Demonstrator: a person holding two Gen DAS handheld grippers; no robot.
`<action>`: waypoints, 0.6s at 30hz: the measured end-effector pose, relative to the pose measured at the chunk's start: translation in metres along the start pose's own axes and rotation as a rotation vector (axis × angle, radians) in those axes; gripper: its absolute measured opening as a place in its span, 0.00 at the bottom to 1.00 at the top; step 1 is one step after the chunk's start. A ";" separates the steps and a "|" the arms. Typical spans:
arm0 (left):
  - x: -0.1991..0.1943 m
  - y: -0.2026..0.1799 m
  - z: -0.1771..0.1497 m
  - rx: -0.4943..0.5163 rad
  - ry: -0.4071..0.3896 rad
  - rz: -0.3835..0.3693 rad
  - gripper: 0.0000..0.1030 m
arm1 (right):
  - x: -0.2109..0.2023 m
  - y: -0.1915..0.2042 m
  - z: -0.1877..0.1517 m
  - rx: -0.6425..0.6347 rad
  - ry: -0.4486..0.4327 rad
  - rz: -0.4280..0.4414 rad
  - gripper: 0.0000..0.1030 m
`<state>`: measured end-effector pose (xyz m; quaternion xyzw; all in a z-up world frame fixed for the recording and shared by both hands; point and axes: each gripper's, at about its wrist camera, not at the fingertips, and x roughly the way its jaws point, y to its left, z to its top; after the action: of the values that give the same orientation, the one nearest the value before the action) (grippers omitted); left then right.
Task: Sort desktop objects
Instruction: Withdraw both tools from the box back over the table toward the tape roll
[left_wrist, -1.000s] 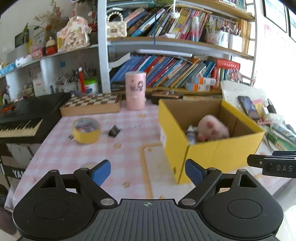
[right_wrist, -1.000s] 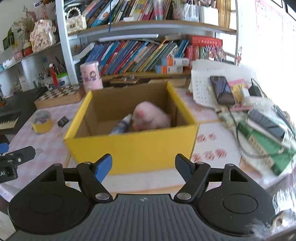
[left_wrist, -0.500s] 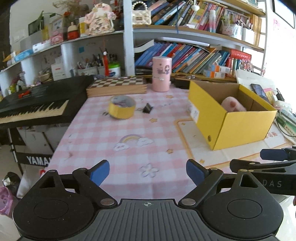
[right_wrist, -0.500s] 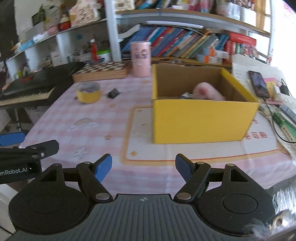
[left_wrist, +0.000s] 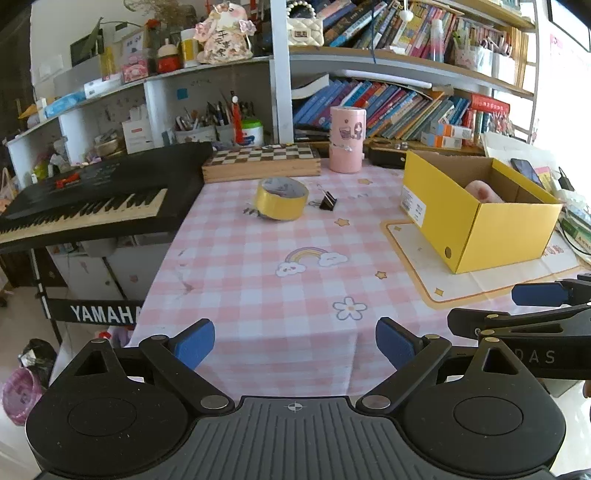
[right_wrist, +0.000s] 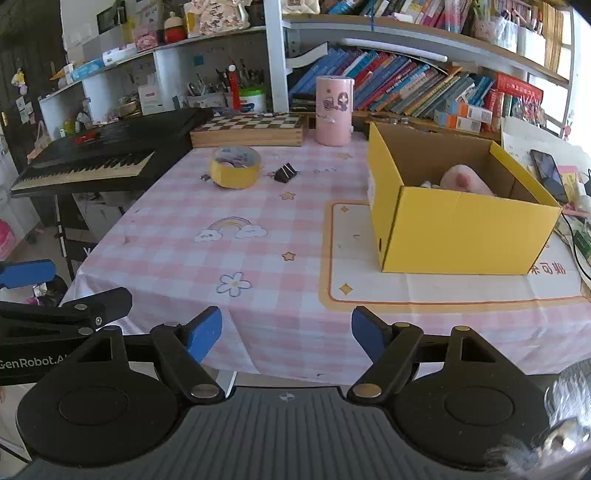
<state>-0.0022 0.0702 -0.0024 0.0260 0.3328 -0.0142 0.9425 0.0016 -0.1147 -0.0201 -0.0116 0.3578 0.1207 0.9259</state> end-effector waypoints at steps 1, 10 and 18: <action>-0.001 0.002 0.000 -0.003 -0.001 -0.001 0.93 | -0.001 0.003 0.000 -0.003 -0.003 -0.001 0.74; -0.007 0.019 -0.003 -0.010 -0.012 -0.004 0.93 | -0.004 0.019 0.000 -0.012 -0.006 -0.004 0.74; -0.010 0.029 -0.005 -0.004 -0.021 -0.005 0.93 | -0.004 0.027 -0.001 -0.011 -0.003 -0.004 0.73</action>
<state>-0.0115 0.0995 0.0014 0.0229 0.3228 -0.0161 0.9461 -0.0085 -0.0892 -0.0162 -0.0172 0.3559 0.1210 0.9265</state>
